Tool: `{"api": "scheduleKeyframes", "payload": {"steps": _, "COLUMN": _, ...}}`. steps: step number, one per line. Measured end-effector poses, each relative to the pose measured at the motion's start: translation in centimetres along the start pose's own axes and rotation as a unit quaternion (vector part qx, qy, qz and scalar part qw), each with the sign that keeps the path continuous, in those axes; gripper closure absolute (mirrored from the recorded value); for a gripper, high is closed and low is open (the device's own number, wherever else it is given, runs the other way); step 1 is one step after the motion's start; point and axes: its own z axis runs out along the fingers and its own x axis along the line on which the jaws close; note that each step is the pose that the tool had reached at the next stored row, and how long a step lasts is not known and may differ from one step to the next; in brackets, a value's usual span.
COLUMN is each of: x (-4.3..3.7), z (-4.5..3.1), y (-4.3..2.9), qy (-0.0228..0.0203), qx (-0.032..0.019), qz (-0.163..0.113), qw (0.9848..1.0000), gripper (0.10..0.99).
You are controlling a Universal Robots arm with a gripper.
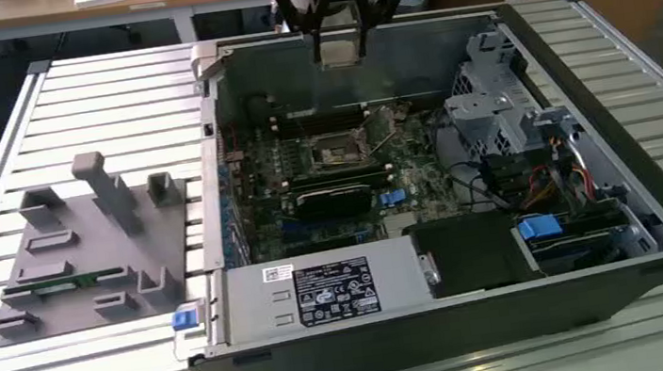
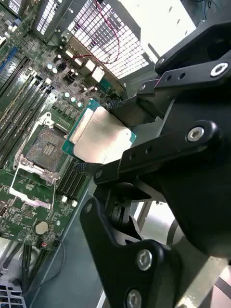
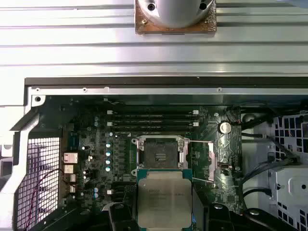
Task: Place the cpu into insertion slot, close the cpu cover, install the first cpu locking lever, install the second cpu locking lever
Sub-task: 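Place the cpu into insertion slot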
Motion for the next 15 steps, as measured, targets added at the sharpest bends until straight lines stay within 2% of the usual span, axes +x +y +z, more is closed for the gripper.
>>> {"api": "scheduleKeyframes", "payload": {"steps": 8, "x": 0.0, "z": 0.0, "y": 0.0, "qy": -0.0001, "qx": 0.0, "qz": 0.002, "qw": 1.0, "gripper": 0.545}}
{"api": "scheduleKeyframes", "payload": {"steps": 15, "x": 0.0, "z": 0.0, "y": 0.0, "qy": -0.0021, "qx": -0.0004, "qz": 0.023, "qw": 0.9997, "gripper": 0.545}}
